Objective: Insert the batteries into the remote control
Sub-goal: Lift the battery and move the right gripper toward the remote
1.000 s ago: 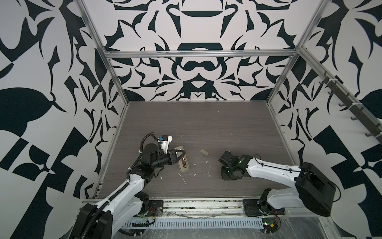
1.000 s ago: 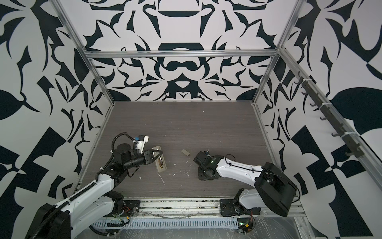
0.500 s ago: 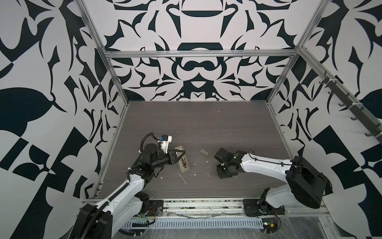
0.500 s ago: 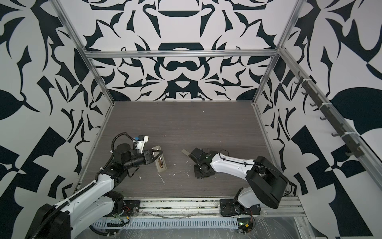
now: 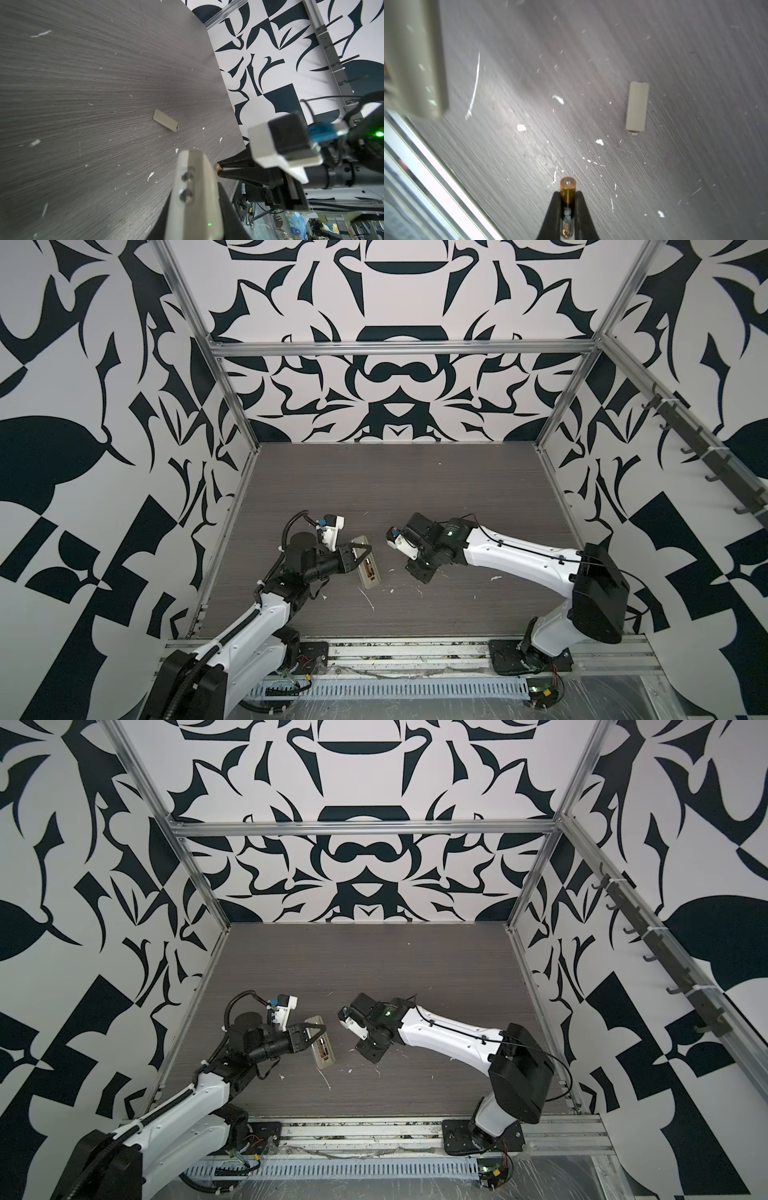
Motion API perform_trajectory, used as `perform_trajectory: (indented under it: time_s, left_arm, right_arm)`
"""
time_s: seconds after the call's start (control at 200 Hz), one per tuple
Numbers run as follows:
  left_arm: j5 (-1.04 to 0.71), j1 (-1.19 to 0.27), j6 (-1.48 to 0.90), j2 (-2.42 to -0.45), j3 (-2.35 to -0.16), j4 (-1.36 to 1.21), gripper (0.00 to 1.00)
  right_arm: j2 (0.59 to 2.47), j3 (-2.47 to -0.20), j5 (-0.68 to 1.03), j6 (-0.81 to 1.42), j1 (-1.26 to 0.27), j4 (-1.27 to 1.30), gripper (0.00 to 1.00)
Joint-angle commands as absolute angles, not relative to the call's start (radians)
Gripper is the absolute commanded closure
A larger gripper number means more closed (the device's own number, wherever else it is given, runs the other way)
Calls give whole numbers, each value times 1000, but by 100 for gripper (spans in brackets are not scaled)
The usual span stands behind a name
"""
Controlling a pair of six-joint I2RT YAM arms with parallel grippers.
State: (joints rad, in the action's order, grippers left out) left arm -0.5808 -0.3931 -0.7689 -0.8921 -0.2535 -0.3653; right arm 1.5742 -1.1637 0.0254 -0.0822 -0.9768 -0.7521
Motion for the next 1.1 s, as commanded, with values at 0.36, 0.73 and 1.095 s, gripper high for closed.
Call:
perform_trajectory:
  time_s: [0.36,0.73,1.095]
  left_arm:
    - [-553,-393,-749,-833,-246,-304,100]
    - [-545,-391,-742,-845,-265,-306,100]
    - [-544,-367,-731,-833,-273,-286,100]
  right_arm:
    - [1618,-1088,-51,-491,-1023,-789,100]
    - [1710,-1066,-2,-507,-1048,-706,100]
    - [1713,-1028,-8,-479,-1060,-634,85]
